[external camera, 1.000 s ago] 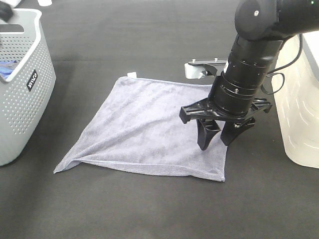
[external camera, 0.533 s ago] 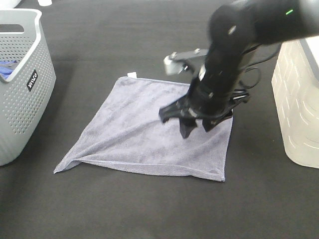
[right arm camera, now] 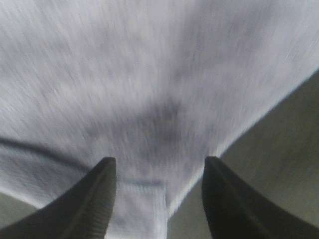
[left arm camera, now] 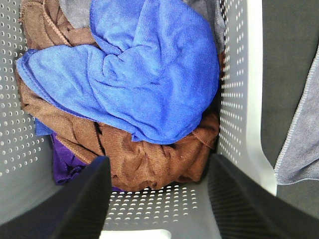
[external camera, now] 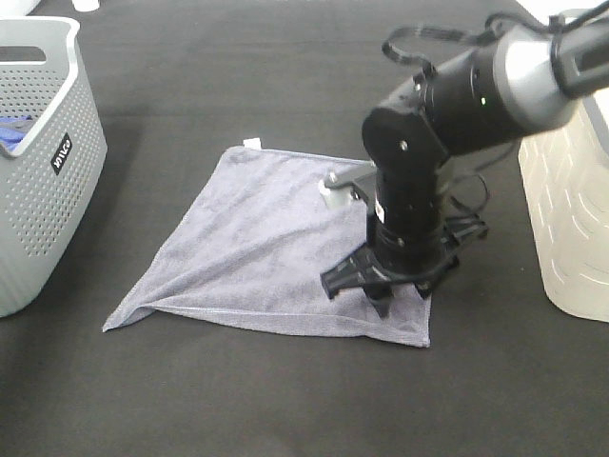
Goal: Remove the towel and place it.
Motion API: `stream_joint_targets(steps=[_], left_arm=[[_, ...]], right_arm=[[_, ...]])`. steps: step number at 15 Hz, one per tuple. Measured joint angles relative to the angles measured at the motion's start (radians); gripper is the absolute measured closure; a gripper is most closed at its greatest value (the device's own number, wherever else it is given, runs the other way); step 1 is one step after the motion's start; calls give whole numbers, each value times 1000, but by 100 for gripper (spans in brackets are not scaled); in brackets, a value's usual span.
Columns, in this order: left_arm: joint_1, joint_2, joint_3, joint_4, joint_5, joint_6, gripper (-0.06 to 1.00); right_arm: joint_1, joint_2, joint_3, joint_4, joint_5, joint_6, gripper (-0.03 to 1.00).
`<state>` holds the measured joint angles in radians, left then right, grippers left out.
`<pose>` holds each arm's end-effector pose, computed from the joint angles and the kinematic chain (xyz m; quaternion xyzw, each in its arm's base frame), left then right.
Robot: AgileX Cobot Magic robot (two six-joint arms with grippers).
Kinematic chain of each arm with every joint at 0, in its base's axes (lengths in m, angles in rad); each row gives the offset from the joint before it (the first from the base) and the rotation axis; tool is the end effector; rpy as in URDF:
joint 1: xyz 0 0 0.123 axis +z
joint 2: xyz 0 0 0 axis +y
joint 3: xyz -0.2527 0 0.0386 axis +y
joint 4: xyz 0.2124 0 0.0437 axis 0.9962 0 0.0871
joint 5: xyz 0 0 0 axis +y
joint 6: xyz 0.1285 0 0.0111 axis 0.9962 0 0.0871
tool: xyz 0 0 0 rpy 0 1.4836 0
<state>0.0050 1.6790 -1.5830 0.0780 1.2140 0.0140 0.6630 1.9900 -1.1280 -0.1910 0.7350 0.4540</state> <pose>0.3251 0.0110 0.2723 0.0115 0.9841 0.0400 0.1726 0.2610 0.1830 0.0777 -0.1722 0.9824 -0.0399 0.0608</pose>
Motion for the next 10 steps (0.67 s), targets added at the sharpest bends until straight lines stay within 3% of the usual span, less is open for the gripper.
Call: stream_joint_targets(steps=[3,7,10], left_arm=[[0,0,0,-2,0,3,40],[0,0,0,-3,0,4,40],[0,0,0,-3,1,4,40]], right_arm=[[0,0,61,43,-1,-18,49],[0,-71,130,191,36,-170,49],[1,-210,239,209,35,-216,49]])
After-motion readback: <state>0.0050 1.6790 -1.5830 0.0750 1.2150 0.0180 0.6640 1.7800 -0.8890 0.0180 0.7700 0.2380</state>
